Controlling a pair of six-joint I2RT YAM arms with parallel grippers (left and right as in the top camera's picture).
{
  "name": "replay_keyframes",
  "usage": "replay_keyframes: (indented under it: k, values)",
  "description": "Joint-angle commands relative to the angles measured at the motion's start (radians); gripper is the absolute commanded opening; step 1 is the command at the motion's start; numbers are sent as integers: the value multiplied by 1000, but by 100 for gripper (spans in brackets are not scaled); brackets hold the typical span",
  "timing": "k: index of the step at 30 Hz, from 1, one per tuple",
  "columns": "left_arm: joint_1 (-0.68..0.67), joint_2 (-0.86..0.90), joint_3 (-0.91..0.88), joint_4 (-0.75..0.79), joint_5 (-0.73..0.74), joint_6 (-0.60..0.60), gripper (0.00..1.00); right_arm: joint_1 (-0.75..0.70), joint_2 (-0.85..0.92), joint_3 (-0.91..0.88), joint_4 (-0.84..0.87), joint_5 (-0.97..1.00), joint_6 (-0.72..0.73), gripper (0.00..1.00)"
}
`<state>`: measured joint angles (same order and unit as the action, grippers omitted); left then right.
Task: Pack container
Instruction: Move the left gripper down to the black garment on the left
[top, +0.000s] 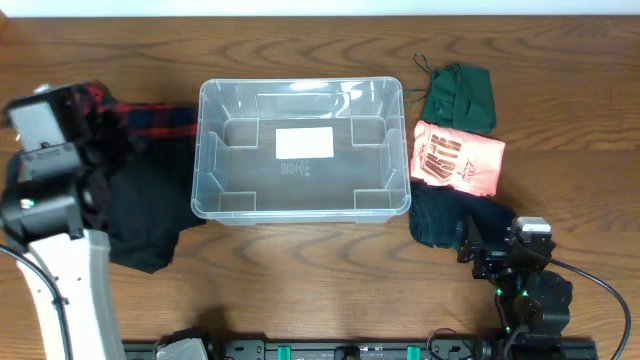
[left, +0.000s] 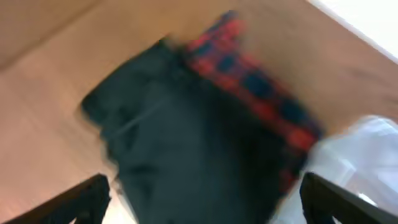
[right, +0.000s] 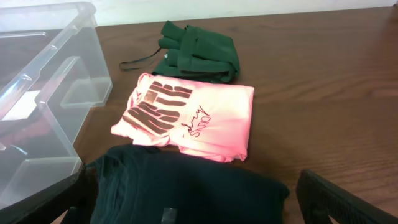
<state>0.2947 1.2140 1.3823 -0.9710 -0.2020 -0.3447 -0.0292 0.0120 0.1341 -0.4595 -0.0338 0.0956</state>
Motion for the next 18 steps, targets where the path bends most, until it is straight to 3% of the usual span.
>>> replay_keyframes:
  k: [1, 9, 13, 18]
  values:
    - [188, 35, 16, -85, 9, -200, 98, -2, -5, -3, -1, -8, 9, 99]
    - [600, 156, -6, -109, 486, -63, 98, -2, -5, -3, -1, -8, 9, 99]
    - [734, 254, -32, -111, 667, 45, 98, -2, -5, -3, -1, -8, 9, 99]
    - [799, 404, -57, -135, 727, 145, 98, -2, -5, -3, -1, -8, 8, 99]
